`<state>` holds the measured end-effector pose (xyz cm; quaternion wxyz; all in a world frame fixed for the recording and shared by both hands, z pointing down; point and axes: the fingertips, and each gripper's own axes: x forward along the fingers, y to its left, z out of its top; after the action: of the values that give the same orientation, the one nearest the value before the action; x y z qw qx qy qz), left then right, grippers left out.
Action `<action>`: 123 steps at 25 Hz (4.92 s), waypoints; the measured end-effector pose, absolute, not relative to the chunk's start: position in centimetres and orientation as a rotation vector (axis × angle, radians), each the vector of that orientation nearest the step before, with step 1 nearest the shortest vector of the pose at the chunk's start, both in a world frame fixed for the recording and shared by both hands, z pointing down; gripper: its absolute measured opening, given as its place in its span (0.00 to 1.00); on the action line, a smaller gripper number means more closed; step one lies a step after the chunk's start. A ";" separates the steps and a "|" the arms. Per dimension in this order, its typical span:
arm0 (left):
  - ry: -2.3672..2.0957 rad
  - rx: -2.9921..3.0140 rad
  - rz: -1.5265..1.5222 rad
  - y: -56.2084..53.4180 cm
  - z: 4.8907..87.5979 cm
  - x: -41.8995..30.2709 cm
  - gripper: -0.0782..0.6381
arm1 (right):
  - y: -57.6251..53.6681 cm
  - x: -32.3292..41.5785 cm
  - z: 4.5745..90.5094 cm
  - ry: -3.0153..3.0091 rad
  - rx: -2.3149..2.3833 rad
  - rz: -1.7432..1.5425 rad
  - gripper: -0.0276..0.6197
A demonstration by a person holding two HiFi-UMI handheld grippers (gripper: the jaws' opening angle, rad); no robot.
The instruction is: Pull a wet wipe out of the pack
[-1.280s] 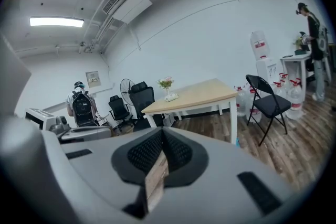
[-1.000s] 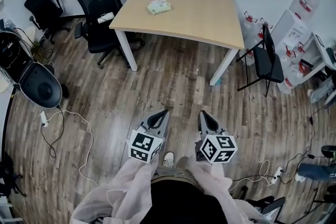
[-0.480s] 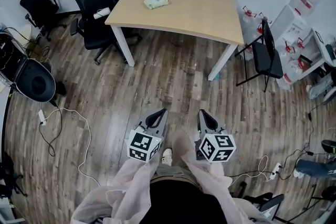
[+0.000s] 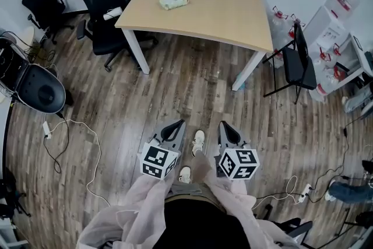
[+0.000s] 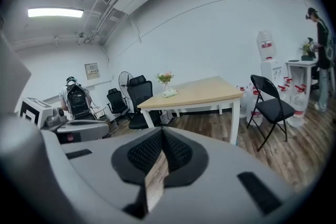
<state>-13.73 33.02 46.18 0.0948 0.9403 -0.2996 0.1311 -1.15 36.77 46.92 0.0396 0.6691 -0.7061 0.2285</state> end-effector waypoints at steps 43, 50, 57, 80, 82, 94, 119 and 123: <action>-1.046 2.736 0.379 8.3 46.5 -0.6 0.13 | 11.8 11.4 47.2 -2.283 1.879 0.694 0.05; -1.071 2.704 0.393 7.1 46.8 0.0 0.13 | 10.5 11.9 47.8 -2.302 1.826 0.720 0.05; -1.096 2.696 0.402 6.8 46.2 0.1 0.13 | 9.7 12.0 47.4 -2.330 1.799 0.721 0.05; -1.111 2.691 0.383 1.0 46.4 0.7 0.13 | 4.0 12.4 47.9 -2.326 1.787 0.725 0.05; -1.109 2.689 0.380 -0.2 46.5 0.8 0.13 | 2.7 12.4 47.9 -2.328 1.785 0.720 0.05; -1.087 2.682 0.352 -8.4 45.9 1.9 0.13 | -5.3 13.5 47.2 -2.301 1.791 0.711 0.05; -1.033 2.688 0.366 -23.6 45.3 3.5 0.13 | -19.5 15.2 46.8 -2.245 1.832 0.746 0.05; -1.018 2.694 0.368 -25.9 45.6 4.0 0.13 | -21.5 15.5 47.0 -2.236 1.837 0.749 0.05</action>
<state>4.02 -25.91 45.57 0.1187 0.9214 -0.3482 0.1257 15.49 -21.47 47.04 0.0762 0.6128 -0.7458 0.2499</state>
